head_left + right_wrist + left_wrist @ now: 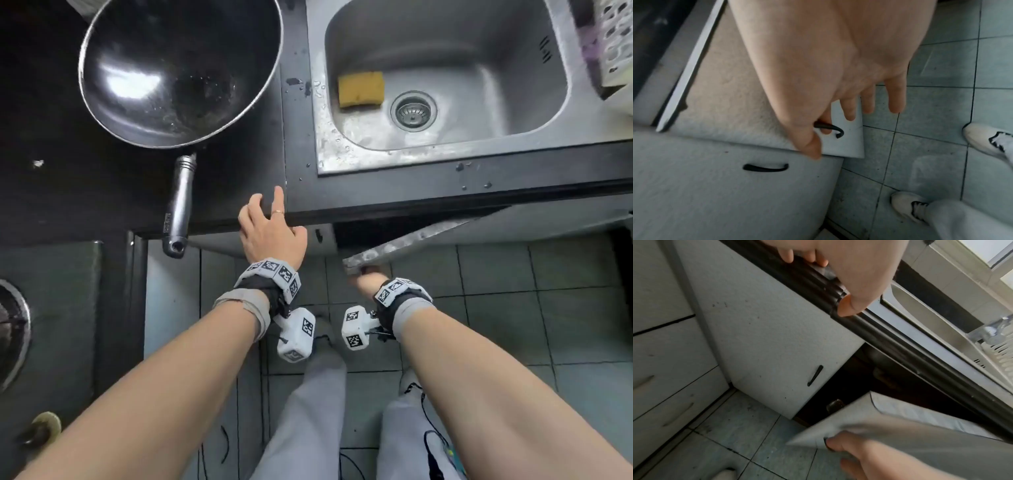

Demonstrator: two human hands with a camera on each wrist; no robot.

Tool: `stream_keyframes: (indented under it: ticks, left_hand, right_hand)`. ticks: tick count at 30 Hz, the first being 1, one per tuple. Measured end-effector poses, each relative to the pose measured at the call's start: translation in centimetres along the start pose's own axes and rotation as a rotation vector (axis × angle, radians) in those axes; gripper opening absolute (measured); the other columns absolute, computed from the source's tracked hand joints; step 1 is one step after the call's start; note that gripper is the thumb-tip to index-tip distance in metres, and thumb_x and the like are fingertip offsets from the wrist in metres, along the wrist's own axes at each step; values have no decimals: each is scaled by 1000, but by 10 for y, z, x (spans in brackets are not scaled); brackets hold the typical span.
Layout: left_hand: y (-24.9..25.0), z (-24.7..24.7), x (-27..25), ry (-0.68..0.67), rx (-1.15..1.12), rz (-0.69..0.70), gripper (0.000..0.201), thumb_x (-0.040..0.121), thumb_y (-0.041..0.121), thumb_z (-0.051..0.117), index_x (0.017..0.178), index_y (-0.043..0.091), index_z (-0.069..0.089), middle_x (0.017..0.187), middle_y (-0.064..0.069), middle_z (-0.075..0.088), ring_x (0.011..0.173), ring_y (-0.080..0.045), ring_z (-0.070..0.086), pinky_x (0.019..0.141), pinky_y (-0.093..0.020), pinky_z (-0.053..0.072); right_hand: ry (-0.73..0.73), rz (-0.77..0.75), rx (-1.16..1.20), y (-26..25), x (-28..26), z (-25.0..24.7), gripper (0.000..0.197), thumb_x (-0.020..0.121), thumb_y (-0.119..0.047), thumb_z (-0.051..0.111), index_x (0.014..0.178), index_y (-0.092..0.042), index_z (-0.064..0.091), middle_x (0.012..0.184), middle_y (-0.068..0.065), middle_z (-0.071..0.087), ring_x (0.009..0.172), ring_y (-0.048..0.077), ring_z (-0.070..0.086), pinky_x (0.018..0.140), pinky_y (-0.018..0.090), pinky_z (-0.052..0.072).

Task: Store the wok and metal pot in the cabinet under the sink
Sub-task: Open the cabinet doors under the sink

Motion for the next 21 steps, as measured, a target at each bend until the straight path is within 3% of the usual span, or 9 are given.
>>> stream_keyframes:
  ticks: [3,6,7,9,11,13,15,18,21]
  left_hand:
    - [18,5,-15,77,53,-34,79,77,32,55,153,32,30,163,-7,17,145,-32,22,115,-45,25]
    - [50,25,-49,95,9,61,72,78,32,53,149,35,38,161,-3,23,144,-28,26,115,-44,26]
    - [63,35,-65,22,-45,124,65,81,32,54,145,35,44,157,-1,31,141,-25,31,114,-42,29]
    - [90,61,-98,-249,-167,284,51,88,32,54,139,33,53,149,1,41,137,-19,38,114,-39,33]
    - [115,84,-135,-469,-188,402,54,90,37,55,143,31,50,151,1,41,138,-15,39,115,-36,32]
    - [139,102,-165,-657,-227,363,57,90,43,54,145,33,47,147,6,51,134,-12,47,114,-35,36]
    - [157,118,-188,-822,-276,290,54,83,48,53,137,43,55,130,14,66,121,-10,60,107,-34,45]
    - [179,137,-206,-835,-335,204,45,72,50,55,116,52,67,103,19,76,103,-8,70,96,-37,55]
    - [210,143,-225,-831,-234,289,39,74,49,54,108,42,73,90,11,78,92,-16,72,89,-37,57]
  right_hand:
    - [-53,-8,122,41,-41,-4,104,56,-72,71,144,-27,39,141,-2,53,129,27,52,109,36,38]
    - [-67,-45,113,96,-68,-10,107,38,-81,72,133,-37,48,128,-5,61,117,25,60,104,38,45]
    - [-85,-59,104,112,-75,-15,105,39,-79,74,132,-36,49,129,-7,61,115,23,60,102,35,45]
    - [-101,-92,88,140,-94,-28,96,48,-72,75,132,-34,50,129,-9,60,113,19,60,98,30,45]
    - [-87,-114,38,169,-110,-42,89,52,-73,72,132,-41,47,127,-14,59,109,16,59,92,26,43]
    - [-76,-124,-10,197,-121,-58,90,52,-76,68,134,-48,44,130,-12,59,114,18,59,94,28,44]
    - [-97,-133,-48,223,-123,-71,92,50,-76,68,134,-50,42,133,-11,59,118,19,59,99,35,46]
    - [-94,-129,-44,261,-123,-90,94,49,-70,67,136,-43,44,134,-8,60,116,20,60,99,36,48]
    - [-44,-121,88,294,-130,-107,93,55,-52,72,141,-31,41,135,-2,59,117,21,60,101,37,47]
Point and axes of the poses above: each hand's wrist, its own x-axis towards the middle knuckle, its own z-axis out of the palm, y = z × x, the point moved 1 cm from there along x, towards the middle knuckle
